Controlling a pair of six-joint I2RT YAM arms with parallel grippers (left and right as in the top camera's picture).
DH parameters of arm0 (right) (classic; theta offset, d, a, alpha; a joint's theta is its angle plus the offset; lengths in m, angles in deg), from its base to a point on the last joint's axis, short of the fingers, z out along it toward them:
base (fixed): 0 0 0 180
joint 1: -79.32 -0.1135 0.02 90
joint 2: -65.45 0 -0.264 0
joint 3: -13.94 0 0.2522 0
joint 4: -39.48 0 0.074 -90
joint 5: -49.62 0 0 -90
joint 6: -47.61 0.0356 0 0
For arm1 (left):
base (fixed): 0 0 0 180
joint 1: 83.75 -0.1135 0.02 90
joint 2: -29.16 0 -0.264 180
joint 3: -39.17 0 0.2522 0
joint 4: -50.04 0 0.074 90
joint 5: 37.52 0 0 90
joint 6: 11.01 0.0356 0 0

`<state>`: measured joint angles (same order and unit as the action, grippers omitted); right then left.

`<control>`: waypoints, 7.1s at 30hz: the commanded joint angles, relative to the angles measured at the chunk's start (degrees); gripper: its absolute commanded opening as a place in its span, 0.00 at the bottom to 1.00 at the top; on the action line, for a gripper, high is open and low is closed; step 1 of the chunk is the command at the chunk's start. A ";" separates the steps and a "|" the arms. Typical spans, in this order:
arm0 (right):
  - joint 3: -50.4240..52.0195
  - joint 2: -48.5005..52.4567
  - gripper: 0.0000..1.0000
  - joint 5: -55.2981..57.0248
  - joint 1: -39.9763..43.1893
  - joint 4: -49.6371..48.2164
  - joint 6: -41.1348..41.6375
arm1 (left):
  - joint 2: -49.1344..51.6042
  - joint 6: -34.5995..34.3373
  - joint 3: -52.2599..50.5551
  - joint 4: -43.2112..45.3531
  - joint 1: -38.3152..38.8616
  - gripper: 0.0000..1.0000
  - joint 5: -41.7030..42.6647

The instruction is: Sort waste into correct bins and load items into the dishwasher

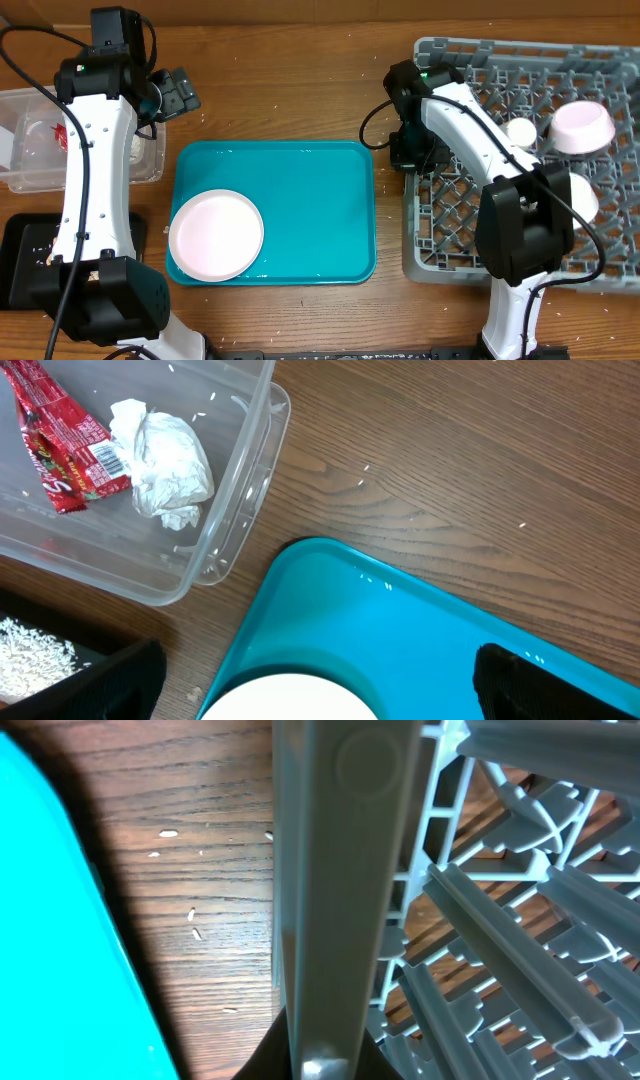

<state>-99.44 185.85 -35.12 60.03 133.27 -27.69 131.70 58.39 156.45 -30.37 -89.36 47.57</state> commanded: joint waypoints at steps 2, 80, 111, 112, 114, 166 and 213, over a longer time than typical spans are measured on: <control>0.02 -0.04 0.05 1.36 -0.46 -2.03 -16.02 | -0.31 1.11 0.50 0.02 0.39 1.00 0.46; -5.97 -4.83 0.65 -22.84 -25.31 -19.76 7.50 | -0.31 1.11 0.50 0.02 0.37 1.00 0.48; -3.45 9.53 0.45 -14.91 -32.54 -26.77 21.62 | -0.31 1.11 0.50 0.02 0.37 1.00 0.46; -3.45 9.84 0.45 -14.91 -32.63 -26.86 21.62 | -0.31 1.11 0.50 0.02 0.39 1.00 0.46; -3.45 10.62 0.44 -14.95 -32.83 -27.08 21.70 | -0.31 1.11 0.50 0.02 0.37 1.00 0.46; -6.23 -0.61 0.33 0.70 -17.70 -6.25 28.81 | -0.31 1.11 0.50 0.02 0.37 1.00 0.46; 6.62 -3.34 0.04 -3.82 -15.91 -16.57 28.35 | -0.31 1.11 0.50 0.02 0.37 1.00 0.46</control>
<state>-89.42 184.95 -39.76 43.36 115.13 1.05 131.70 58.39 156.45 -30.37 -89.36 47.57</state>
